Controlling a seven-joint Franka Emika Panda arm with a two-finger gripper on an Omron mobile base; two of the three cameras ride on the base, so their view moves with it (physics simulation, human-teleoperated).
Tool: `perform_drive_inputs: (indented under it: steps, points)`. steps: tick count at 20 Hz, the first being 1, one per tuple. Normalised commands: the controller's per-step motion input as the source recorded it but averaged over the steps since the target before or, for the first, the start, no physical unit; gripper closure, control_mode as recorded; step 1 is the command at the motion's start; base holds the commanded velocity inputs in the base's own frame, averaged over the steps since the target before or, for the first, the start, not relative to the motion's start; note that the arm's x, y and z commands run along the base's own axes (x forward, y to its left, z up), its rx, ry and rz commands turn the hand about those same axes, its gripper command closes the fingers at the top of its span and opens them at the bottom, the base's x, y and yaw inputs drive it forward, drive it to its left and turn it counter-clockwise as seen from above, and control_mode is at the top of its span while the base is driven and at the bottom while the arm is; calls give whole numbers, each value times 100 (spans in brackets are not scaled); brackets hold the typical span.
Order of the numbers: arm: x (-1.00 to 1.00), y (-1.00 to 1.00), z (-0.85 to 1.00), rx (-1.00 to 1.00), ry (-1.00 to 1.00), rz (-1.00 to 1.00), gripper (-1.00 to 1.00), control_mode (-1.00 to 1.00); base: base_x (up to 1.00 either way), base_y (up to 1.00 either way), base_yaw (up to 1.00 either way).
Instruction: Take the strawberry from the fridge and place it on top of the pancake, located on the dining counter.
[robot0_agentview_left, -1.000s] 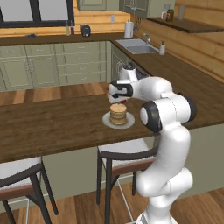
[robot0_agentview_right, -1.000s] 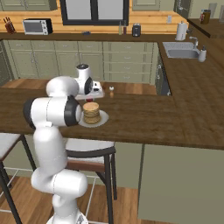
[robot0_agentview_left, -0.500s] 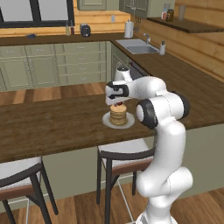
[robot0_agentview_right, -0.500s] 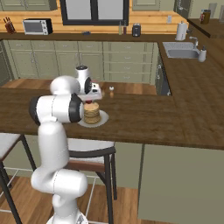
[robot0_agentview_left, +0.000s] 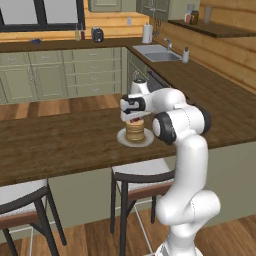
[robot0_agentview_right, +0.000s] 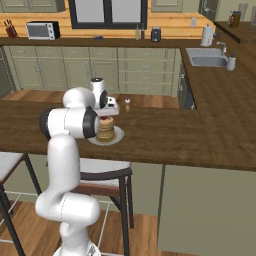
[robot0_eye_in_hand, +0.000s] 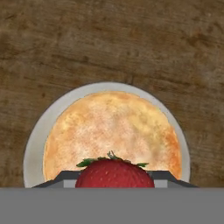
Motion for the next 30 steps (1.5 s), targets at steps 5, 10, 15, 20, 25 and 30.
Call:
perform_drive_inputs:
  steps: [5,10,15,20,25,30]
  points:
    - [26,0,0,0,0,0,100,-100,0,0,0]
    - [0,0,0,0,0,0,100,-100,0,0,0]
    - [0,0,0,0,0,0,100,-100,0,0,0]
    - [0,0,-20,0,2,0,100,-100,0,0,0]
    - [-10,0,-24,0,8,0,100,-100,0,0,0]
    - [-1,0,-30,0,5,0,100,-100,0,0,0]
